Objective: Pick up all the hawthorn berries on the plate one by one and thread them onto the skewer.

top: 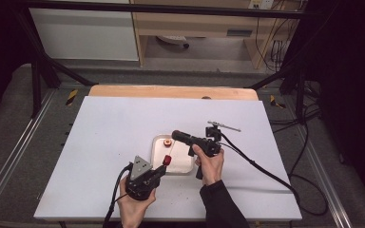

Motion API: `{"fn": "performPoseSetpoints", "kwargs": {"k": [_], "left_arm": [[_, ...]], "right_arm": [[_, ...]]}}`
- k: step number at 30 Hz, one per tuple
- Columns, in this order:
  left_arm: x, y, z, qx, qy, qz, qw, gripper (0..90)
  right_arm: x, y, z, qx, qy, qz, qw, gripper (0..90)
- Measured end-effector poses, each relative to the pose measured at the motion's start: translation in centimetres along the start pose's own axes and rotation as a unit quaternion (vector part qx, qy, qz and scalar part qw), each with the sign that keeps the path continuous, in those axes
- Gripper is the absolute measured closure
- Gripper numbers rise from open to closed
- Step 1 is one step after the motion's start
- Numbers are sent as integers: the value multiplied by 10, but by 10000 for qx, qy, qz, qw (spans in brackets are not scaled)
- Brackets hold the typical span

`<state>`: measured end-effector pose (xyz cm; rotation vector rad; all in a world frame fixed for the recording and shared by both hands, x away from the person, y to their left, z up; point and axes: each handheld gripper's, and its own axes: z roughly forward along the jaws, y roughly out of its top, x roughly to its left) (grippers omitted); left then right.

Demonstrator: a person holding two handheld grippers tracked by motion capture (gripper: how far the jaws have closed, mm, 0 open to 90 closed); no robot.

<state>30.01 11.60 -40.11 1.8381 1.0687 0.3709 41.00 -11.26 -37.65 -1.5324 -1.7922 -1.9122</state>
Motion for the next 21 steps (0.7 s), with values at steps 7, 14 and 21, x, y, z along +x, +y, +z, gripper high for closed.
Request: {"fn": "performPoseSetpoints", "kwargs": {"k": [7,14,21], "left_arm": [[10,-9,5,-148,-309,-408,9986,889],[4,1,-2,-625,-401,-398,9964,889],[-2,6,-3,-805,-643,-476,9935,888]], "right_arm": [[-1,15,-10,-117,580,620,9963,618],[4,16,-16,-178,1020,944,9901,617],[8,18,-23,-210,1242,996,9870,617]]}}
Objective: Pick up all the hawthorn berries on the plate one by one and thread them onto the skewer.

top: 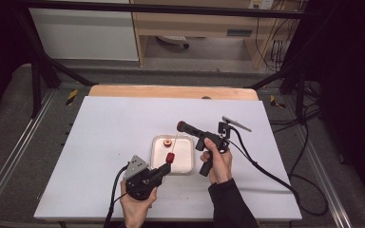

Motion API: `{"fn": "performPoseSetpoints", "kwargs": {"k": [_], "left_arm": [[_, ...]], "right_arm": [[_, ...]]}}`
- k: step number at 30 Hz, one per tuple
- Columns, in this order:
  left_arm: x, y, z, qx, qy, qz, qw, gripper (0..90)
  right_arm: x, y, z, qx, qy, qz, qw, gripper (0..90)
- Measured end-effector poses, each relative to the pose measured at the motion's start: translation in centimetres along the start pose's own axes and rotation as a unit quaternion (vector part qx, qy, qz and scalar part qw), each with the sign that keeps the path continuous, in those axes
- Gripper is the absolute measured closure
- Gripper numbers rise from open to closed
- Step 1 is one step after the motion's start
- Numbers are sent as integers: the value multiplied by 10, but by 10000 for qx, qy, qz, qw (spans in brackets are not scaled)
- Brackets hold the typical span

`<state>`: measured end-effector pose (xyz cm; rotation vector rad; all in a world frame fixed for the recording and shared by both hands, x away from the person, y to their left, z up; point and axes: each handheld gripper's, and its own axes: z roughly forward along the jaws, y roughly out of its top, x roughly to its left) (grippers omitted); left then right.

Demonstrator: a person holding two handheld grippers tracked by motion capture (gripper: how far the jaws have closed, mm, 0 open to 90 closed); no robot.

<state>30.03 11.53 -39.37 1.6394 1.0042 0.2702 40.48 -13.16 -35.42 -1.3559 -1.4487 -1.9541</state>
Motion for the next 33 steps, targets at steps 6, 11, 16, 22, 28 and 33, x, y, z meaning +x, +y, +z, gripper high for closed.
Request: {"fn": "performPoseSetpoints", "kwargs": {"k": [6,11,16,22,28,33], "left_arm": [[-1,0,-1,-77,-73,-20,9999,888],[-1,1,-2,-123,-194,-156,9996,887],[-2,0,0,-102,-203,-200,9995,887],[-3,-1,3,-21,-229,-213,9995,887],[-2,-1,3,-42,-253,-272,9993,888],[-2,-1,4,-44,-254,-308,9992,888]], "right_arm": [[-1,0,0,26,95,3,10000,617],[-2,-3,1,-30,70,-331,9994,617],[-3,-5,2,-103,39,-673,9977,617],[-3,-5,1,-146,-32,-880,9960,617],[-3,-6,1,-156,-83,-1043,9944,617],[-3,-6,1,-137,-127,-1136,9934,617]]}}
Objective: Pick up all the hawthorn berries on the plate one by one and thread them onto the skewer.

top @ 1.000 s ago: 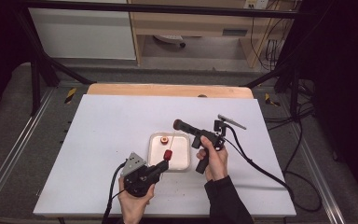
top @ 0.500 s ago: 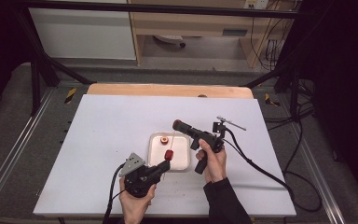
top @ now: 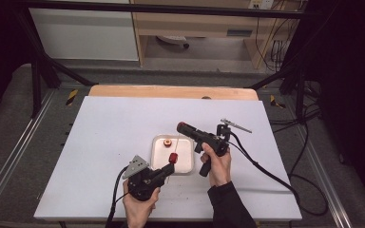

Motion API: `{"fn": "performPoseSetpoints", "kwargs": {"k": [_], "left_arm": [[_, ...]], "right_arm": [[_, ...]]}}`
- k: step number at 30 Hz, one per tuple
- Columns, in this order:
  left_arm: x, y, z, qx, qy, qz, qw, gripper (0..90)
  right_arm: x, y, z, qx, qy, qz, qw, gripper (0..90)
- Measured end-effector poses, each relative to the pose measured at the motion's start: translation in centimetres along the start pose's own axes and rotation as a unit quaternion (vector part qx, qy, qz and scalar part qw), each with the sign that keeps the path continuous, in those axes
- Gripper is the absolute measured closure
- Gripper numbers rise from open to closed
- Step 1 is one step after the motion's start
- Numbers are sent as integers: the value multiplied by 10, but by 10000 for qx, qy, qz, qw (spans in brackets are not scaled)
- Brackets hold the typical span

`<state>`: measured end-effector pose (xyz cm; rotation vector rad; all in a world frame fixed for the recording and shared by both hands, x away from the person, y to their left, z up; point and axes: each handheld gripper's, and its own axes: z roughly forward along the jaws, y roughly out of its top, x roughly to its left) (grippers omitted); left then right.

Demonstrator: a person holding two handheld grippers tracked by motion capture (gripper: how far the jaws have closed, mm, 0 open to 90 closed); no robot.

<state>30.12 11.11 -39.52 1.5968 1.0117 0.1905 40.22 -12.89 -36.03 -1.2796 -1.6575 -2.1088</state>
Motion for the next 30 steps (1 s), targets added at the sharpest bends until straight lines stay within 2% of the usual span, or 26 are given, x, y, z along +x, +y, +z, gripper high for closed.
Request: {"fn": "performPoseSetpoints", "kwargs": {"k": [2,6,9,13,16,20,23,28,30], "left_arm": [[0,0,0,27,1,2,10000,887],[1,1,1,46,-16,-157,9999,887],[1,1,1,24,-28,-296,9996,888],[-2,1,4,-55,3,-508,9987,888],[-6,0,6,-104,78,-606,9981,888],[-4,2,7,-143,186,-627,9978,888],[-1,2,9,-108,206,-587,9980,888],[1,2,12,-24,236,-527,9983,887],[1,2,13,-1,244,-462,9986,887]], "right_arm": [[0,-1,1,29,-31,-44,10000,617],[-1,-3,1,131,-71,-204,9997,617],[-1,-4,0,147,-147,-534,9984,617],[1,-8,-1,187,-228,-1035,9942,617],[2,-14,-1,208,-239,-1284,9912,618],[2,-23,1,349,-201,-1250,9913,617],[3,-29,2,447,-276,-1254,9907,617],[3,-34,1,715,-354,-1331,9879,617],[3,-35,1,727,-397,-1365,9872,616]]}}
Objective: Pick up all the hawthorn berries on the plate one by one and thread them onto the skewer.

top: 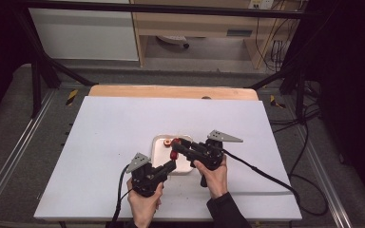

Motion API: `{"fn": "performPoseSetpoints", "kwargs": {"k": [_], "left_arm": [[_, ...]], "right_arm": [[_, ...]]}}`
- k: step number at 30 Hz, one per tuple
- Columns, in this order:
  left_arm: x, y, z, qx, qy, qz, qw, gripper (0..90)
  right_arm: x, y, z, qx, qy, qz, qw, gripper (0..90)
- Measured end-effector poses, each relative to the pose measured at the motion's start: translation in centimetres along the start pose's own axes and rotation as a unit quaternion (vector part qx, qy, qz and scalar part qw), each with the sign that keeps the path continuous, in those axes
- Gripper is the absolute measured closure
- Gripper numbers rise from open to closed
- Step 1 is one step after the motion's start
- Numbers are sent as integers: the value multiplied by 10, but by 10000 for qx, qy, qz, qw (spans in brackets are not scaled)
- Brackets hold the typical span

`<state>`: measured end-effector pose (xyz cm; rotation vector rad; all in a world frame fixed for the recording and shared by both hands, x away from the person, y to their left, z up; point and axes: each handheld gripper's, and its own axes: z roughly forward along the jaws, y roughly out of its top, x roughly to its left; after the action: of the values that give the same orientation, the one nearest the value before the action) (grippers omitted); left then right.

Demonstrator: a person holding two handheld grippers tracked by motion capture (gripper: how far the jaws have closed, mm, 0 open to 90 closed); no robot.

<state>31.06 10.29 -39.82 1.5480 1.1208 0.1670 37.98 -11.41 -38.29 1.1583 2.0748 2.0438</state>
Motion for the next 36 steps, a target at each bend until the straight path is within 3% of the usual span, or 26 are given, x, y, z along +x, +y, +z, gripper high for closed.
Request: {"fn": "performPoseSetpoints", "kwargs": {"k": [3,8,14,20,23,25,29,36], "left_arm": [[2,-1,0,-1,-25,99,9999,887],[9,-4,-5,72,80,411,9991,886],[26,-8,-13,259,325,843,9956,886],[43,-10,-23,437,476,1016,9927,885],[50,-9,-29,453,534,1221,9900,885],[54,-11,-34,532,571,1155,9902,885],[62,-12,-41,660,656,1237,9879,885],[72,-14,-49,793,780,1297,9853,885]], "right_arm": [[0,1,0,73,-20,-16,10000,604],[1,6,-5,189,-226,-127,9995,433],[-6,9,-14,646,-593,-374,9954,257],[-14,8,-17,1164,-922,-680,9866,133],[-18,7,-14,1482,-1064,-858,9795,100],[-21,6,-12,1641,-1112,-938,9757,94],[-26,5,-7,1913,-1220,-1024,9685,90],[-32,10,12,2492,-1367,-1196,9513,90]]}}
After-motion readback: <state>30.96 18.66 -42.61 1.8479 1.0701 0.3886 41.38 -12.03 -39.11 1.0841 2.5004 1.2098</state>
